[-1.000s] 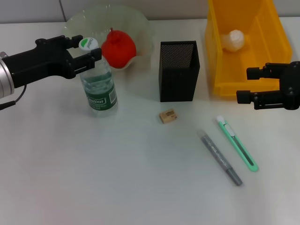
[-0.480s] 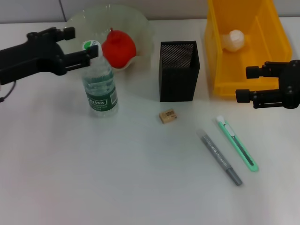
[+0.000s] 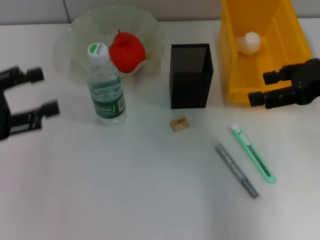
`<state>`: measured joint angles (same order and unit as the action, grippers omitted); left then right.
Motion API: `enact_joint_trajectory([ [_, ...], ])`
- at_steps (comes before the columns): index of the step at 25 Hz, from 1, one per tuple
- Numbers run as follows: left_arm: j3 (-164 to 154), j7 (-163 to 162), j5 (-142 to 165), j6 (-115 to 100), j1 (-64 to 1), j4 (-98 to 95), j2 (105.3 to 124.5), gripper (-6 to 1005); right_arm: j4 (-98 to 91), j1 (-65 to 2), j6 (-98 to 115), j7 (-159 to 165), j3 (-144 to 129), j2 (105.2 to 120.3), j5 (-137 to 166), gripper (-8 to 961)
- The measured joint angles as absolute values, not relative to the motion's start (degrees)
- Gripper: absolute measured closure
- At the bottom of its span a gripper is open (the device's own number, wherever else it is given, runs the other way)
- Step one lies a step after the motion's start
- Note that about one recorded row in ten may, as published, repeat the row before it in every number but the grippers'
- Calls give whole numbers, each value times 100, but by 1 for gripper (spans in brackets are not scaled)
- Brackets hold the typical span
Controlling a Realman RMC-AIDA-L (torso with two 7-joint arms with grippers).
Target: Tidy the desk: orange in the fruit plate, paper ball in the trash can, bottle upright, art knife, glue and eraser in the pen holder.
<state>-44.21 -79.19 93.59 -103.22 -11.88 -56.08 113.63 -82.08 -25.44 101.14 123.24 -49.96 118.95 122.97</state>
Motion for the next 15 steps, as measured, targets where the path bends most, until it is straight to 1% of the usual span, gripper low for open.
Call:
enact_joint_trajectory([
  [1,-4385,-7643,9361,-10637,-1196,-5087,11171,197,-8533,-2670,10145,12828,-5308,11892,12698,121],
  [2,-4385,-7643,9361,-10637,-1196,-5087,11171,197,-8533,-2670,10145,12828,-5308,11892,12698,121],
  [3,-4398,-7444,9377,-10771,-1199,-4721,11044,197,-8857,-2868,10204,13371,-5702,11892,13204,121],
  [4,-4398,-7444,9377,-10771,-1199,-4721,11044,197,-8857,-2868,10204,13371,-5702,11892,13204,121],
  [5,-4398,-7333,9447,-10818,-1200,-4532,10999,197,-8935,-2991,10239,13635,-5870,11891,13488,121],
  [6,-4383,-7170,9605,-10866,-1205,-4301,10961,197,-8955,-3277,10335,14127,-6165,11892,13980,121],
  [7,-4383,-7170,9605,-10866,-1205,-4301,10961,197,-8955,-3277,10335,14127,-6165,11892,13980,122],
  [8,-4373,-7075,9764,-10896,-1209,-4162,10954,197,-8753,-3637,10409,14586,-6402,11893,14481,122],
  [9,-4373,-7075,9764,-10896,-1209,-4162,10954,197,-8753,-3637,10409,14586,-6402,11893,14481,122],
  [10,-4378,-7057,9838,-10906,-1212,-4135,10958,197,-8575,-3799,10423,14760,-6458,11895,14671,122],
  [11,-4382,-7030,9991,-10912,-1218,-4115,10994,197,-8058,-4175,10422,15055,-6535,11904,14989,122],
  [12,-4382,-7030,9991,-10912,-1218,-4115,10994,197,-8058,-4175,10422,15055,-6535,11904,14989,122],
  [15,-4359,-7012,10191,-10896,-1236,-4110,11045,197,-7400,-4535,10335,15211,-6548,11909,15166,121],
])
